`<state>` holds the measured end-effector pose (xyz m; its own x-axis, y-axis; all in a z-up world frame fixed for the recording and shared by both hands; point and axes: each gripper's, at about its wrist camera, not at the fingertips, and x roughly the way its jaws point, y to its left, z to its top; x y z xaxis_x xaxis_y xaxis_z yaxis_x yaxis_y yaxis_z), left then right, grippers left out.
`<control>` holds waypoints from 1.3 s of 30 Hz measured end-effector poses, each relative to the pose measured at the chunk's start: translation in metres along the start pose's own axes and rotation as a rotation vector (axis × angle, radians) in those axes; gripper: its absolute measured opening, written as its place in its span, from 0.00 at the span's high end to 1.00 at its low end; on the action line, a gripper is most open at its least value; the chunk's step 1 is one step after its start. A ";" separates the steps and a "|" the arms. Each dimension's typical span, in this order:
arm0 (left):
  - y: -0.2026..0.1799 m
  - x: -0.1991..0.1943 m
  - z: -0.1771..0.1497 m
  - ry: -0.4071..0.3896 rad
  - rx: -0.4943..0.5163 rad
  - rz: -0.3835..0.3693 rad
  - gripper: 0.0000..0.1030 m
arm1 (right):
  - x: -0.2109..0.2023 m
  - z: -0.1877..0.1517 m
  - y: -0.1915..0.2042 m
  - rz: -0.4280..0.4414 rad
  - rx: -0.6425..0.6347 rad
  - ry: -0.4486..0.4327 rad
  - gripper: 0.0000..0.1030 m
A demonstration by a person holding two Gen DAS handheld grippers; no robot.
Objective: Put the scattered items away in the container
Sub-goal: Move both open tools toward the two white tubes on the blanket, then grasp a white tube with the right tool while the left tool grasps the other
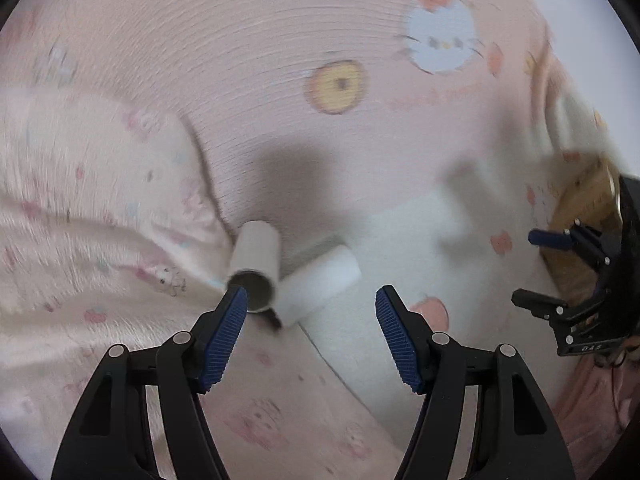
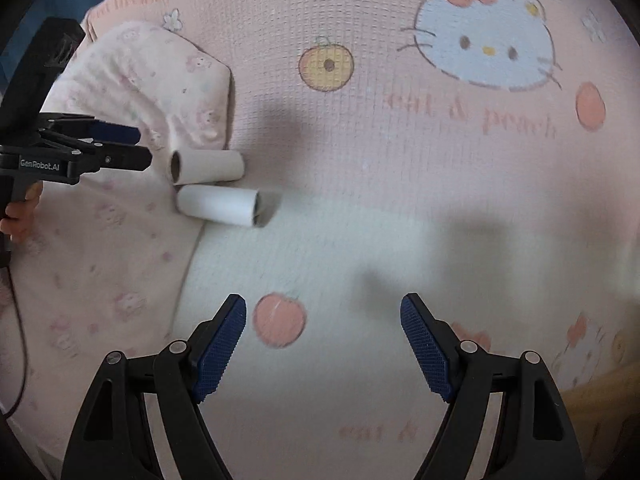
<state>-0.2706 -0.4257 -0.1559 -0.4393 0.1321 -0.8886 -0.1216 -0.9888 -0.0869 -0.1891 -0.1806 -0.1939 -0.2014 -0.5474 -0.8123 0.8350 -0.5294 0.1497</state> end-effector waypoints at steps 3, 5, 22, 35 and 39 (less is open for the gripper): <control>0.036 0.017 -0.003 -0.060 -0.161 -0.073 0.31 | 0.011 0.016 0.001 -0.022 -0.013 0.003 0.24; 0.056 0.028 -0.005 -0.079 -0.268 -0.087 0.31 | 0.022 0.026 0.001 -0.027 0.021 0.016 0.24; 0.059 0.056 -0.018 -0.115 -0.231 -0.179 0.31 | 0.134 0.025 -0.001 0.208 1.119 0.149 0.25; 0.062 0.069 -0.031 -0.121 -0.238 -0.203 0.50 | 0.182 0.030 0.019 0.279 1.354 0.167 0.25; 0.065 0.070 -0.033 -0.133 -0.245 -0.221 0.51 | 0.186 0.030 0.018 0.277 1.444 0.149 0.28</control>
<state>-0.2799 -0.4830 -0.2387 -0.5399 0.3368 -0.7714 -0.0164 -0.9205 -0.3904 -0.2269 -0.3111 -0.3253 0.0037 -0.7134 -0.7007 -0.4018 -0.6427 0.6523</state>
